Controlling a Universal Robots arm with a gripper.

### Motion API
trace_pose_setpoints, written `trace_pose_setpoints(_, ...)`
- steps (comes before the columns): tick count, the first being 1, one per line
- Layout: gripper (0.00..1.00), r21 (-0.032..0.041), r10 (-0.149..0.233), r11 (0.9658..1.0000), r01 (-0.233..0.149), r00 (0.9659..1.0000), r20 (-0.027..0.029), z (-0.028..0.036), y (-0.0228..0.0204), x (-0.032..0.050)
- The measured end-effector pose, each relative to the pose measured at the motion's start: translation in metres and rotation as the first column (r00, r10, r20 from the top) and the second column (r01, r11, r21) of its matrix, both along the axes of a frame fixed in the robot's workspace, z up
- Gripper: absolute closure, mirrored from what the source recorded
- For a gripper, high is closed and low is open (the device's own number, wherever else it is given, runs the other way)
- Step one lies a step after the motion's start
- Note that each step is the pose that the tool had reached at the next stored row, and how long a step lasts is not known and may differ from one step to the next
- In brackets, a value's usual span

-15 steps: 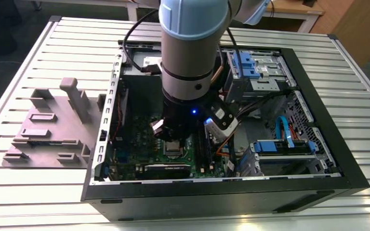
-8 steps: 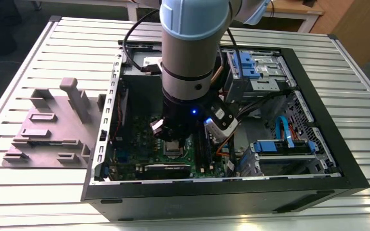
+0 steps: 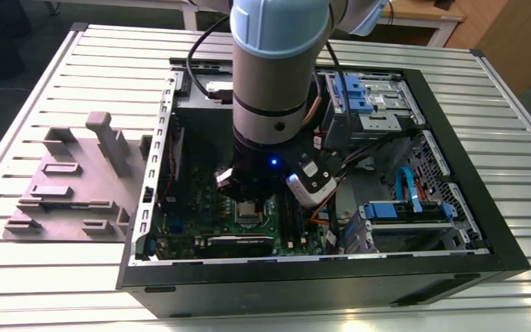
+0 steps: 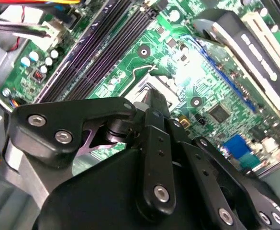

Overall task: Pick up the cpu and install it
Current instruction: 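Install the first cpu locking lever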

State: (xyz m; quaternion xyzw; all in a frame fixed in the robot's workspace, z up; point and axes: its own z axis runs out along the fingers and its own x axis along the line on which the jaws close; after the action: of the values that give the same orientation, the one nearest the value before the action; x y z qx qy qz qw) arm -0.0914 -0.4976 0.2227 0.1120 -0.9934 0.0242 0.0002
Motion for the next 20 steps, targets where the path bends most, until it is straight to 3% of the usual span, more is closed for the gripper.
trace_pose_setpoints(3,0.9,-0.0001,-0.054,0.9985,0.054,0.9985,0.0,-0.0003,0.0,0.0)
trace_pose_setpoints(6,0.9,-0.0002,-0.104,0.9945,0.104,0.9945,0.0001,-0.0005,0.0,0.0)
trace_pose_setpoints(9,0.9,-0.0003,-0.106,0.9944,0.106,0.9944,0.0,-0.0005,0.0,0.0)
trace_pose_setpoints(10,0.9,-0.0004,-0.105,0.9944,0.105,0.9944,-0.0016,-0.0006,0.0,0.0002)
trace_pose_setpoints(12,0.9,-0.0025,-0.105,0.9944,0.105,0.9941,-0.0242,-0.0008,0.0,0.001)
trace_pose_setpoints(20,0.9,-0.0031,-0.106,0.9943,0.106,0.994,-0.0254,0.0,0.0,0.001)
